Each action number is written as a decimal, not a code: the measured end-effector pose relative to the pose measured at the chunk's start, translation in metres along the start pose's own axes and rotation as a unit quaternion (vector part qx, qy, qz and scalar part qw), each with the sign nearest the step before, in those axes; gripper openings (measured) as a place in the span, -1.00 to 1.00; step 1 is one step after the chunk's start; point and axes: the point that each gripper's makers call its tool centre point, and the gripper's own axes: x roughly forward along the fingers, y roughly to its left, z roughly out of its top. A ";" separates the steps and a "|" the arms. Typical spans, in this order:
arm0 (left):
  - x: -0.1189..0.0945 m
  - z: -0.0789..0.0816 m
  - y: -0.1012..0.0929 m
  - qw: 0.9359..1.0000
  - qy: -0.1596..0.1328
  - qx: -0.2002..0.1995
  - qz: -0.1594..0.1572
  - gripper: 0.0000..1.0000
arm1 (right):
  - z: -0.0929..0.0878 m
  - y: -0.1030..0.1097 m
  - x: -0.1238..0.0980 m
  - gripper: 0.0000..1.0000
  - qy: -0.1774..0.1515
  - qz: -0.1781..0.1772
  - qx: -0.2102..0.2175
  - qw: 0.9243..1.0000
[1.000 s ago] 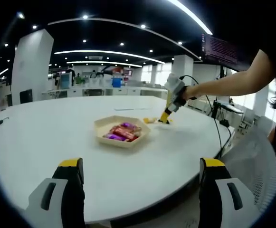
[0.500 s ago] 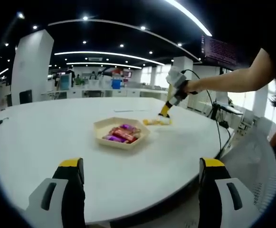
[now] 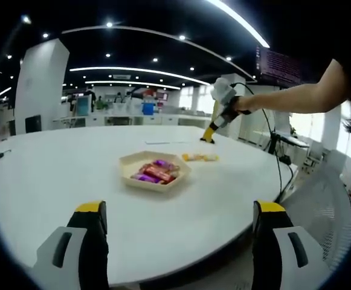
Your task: Place the target food into the container with the food tongs after gripping and lifting it, then release it inside without dropping or visibly crushing the food.
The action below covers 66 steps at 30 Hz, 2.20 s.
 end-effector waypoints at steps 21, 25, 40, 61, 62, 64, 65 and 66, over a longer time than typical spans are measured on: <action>-0.002 0.001 0.001 1.000 -0.005 -0.003 0.000 0.92 | 0.051 0.041 0.006 -0.58 -0.021 0.024 -0.030 0.999; -0.002 0.002 0.002 1.000 -0.007 -0.004 0.001 0.92 | 0.063 0.052 0.010 -0.57 -0.025 0.030 -0.040 0.998; -0.002 0.002 0.004 1.000 -0.010 -0.007 0.007 0.91 | 0.098 0.093 0.020 -0.57 -0.036 0.057 -0.072 0.995; -0.002 0.003 0.004 1.000 -0.010 -0.012 0.009 0.89 | 0.102 0.104 0.024 -0.44 -0.046 0.082 -0.073 0.993; -0.001 0.003 0.004 1.000 -0.010 -0.011 0.009 0.89 | 0.099 0.101 0.024 -0.44 -0.045 0.080 -0.071 0.993; -0.001 0.002 0.004 1.000 -0.007 -0.011 0.009 0.89 | 0.094 0.096 0.024 -0.44 -0.041 0.079 -0.067 0.994; -0.001 0.002 0.004 1.000 -0.007 -0.010 0.009 0.89 | 0.091 0.094 0.024 -0.43 -0.040 0.078 -0.066 0.994; -0.001 0.002 0.004 1.000 -0.007 -0.011 0.009 0.89 | 0.088 0.089 0.024 -0.43 -0.038 0.076 -0.063 0.994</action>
